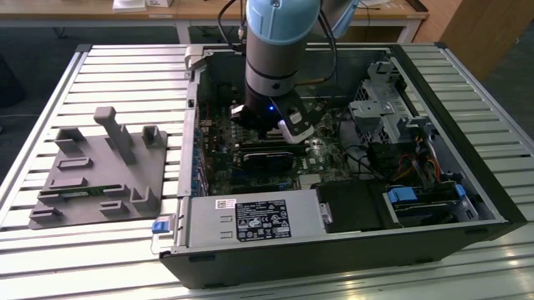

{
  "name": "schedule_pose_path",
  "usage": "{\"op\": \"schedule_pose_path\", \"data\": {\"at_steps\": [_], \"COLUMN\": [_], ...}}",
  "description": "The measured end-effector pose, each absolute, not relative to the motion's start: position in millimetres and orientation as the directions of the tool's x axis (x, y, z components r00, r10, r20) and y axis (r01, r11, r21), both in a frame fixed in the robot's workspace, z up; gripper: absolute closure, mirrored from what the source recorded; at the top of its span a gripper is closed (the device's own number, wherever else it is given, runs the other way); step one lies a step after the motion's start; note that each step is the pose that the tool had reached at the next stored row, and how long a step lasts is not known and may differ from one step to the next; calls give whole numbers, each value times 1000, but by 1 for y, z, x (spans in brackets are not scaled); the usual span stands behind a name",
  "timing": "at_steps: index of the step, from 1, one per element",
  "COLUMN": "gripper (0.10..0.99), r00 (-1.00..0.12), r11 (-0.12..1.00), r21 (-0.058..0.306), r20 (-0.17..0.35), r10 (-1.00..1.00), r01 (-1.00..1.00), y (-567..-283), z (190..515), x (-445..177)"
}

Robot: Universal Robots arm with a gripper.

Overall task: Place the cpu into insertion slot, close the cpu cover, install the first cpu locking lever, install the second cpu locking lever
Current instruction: 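Install the second cpu locking lever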

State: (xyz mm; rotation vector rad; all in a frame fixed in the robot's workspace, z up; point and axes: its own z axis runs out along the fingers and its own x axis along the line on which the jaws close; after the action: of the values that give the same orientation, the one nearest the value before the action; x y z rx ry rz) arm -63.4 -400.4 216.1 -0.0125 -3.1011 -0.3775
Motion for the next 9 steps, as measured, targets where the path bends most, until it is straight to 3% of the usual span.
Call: {"op": "schedule_pose_path", "data": {"at_steps": [9], "gripper": [980], "r00": [-1000], "r11": [968], "r21": [250], "r20": [18], "r10": [6], "r01": [10], "y": [-401], "z": [210], "x": [-65]}}
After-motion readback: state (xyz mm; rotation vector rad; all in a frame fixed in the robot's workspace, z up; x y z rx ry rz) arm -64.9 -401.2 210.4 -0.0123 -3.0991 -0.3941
